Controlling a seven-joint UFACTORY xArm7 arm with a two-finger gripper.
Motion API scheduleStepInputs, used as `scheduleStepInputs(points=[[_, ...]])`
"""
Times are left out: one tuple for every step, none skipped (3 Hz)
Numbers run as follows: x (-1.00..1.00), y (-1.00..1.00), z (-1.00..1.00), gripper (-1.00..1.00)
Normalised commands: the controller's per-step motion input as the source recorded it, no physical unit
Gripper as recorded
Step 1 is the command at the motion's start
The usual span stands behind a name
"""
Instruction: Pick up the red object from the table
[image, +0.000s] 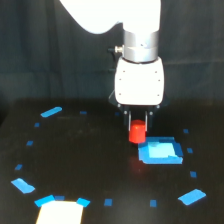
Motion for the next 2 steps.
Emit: scheduleStepInputs(points=[[-0.72,-1.00,1.00,-0.32],[0.24,-0.42,1.00,-1.00]])
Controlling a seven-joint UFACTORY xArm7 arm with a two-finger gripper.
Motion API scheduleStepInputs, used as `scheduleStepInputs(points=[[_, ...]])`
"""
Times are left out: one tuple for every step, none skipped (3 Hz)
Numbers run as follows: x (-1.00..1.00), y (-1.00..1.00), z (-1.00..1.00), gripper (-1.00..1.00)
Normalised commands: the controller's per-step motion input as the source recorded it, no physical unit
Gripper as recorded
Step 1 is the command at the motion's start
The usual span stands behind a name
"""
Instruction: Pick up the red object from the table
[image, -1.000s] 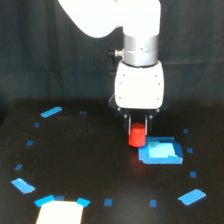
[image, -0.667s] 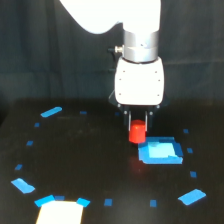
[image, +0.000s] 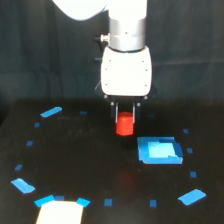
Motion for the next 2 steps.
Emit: scheduleStepInputs(points=[[-0.26,-0.59,1.00,-1.00],[-0.33,-0.31,1.00,-0.93]])
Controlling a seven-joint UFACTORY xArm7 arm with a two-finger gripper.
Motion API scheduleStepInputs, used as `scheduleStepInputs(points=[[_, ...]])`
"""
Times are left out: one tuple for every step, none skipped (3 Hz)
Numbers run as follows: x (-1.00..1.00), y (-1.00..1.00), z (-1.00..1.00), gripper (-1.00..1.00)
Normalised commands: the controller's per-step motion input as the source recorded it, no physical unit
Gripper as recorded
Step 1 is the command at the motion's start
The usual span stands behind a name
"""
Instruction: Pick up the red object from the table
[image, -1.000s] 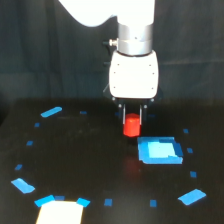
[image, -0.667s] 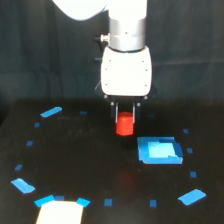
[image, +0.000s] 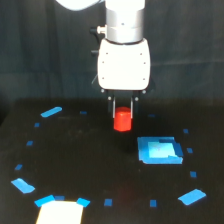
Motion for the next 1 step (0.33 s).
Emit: scheduleStepInputs(points=[[-0.40,-0.31,0.85,-0.63]])
